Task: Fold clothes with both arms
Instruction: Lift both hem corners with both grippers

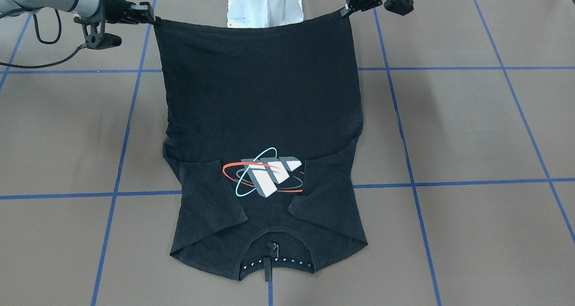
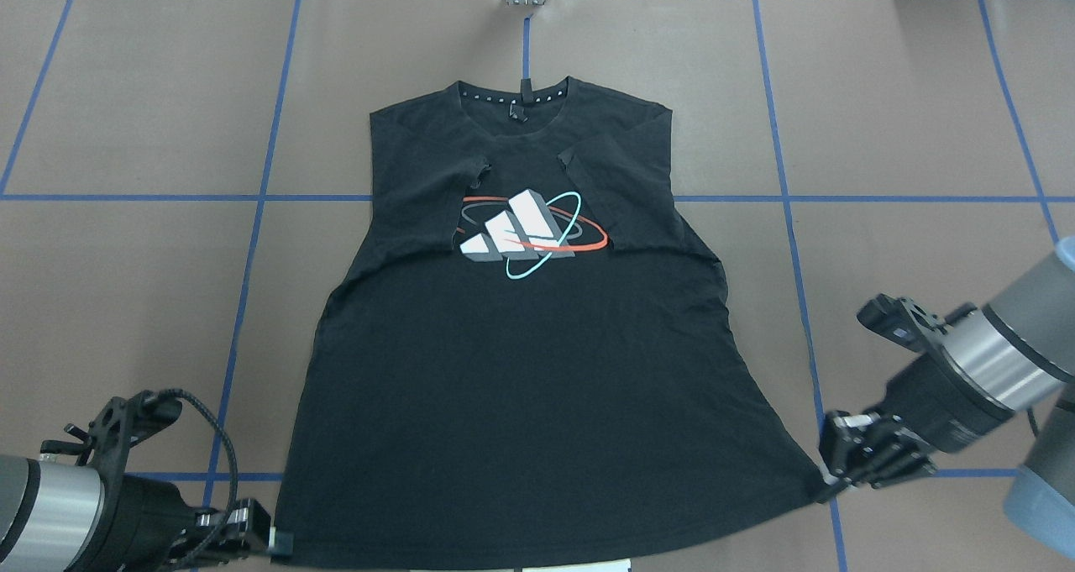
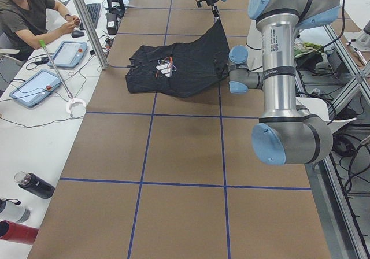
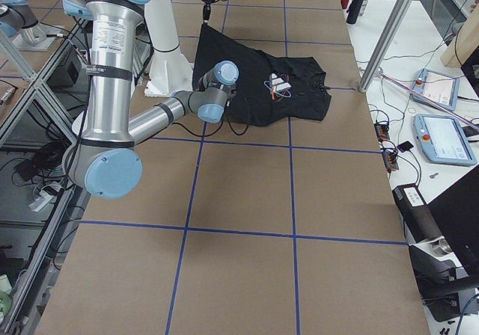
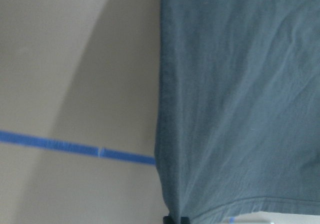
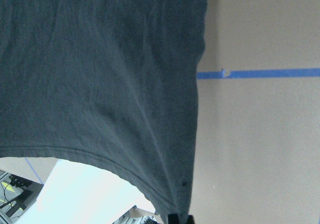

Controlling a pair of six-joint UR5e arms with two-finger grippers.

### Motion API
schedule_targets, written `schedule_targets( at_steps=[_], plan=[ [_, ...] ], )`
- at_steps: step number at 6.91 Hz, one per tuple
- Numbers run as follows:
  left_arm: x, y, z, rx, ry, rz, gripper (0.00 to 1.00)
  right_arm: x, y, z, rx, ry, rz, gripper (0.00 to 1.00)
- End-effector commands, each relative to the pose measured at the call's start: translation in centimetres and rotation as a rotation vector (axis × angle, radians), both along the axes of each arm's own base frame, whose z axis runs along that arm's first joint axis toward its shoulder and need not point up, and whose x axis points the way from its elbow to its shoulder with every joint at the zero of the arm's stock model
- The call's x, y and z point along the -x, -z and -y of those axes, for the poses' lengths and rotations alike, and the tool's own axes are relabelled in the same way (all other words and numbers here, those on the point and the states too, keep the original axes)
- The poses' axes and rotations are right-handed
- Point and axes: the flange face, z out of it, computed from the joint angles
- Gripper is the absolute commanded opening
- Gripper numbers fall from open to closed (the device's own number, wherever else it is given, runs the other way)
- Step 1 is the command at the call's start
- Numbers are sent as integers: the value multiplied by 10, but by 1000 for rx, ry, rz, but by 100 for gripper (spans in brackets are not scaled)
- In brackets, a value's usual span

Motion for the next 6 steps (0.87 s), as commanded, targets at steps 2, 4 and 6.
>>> schedule_targets(
  at_steps=[2, 4, 6],
  plan=[
    [8, 10, -14, 19, -105, -20, 0, -35, -42, -23, 11, 31, 50, 0],
    [37, 7, 34, 32, -36, -19, 0, -19, -28, 49, -33, -91, 94, 0],
    [54, 13, 91, -13, 62, -52, 0, -35, 1, 131, -88, -243, 137, 0]
  ],
)
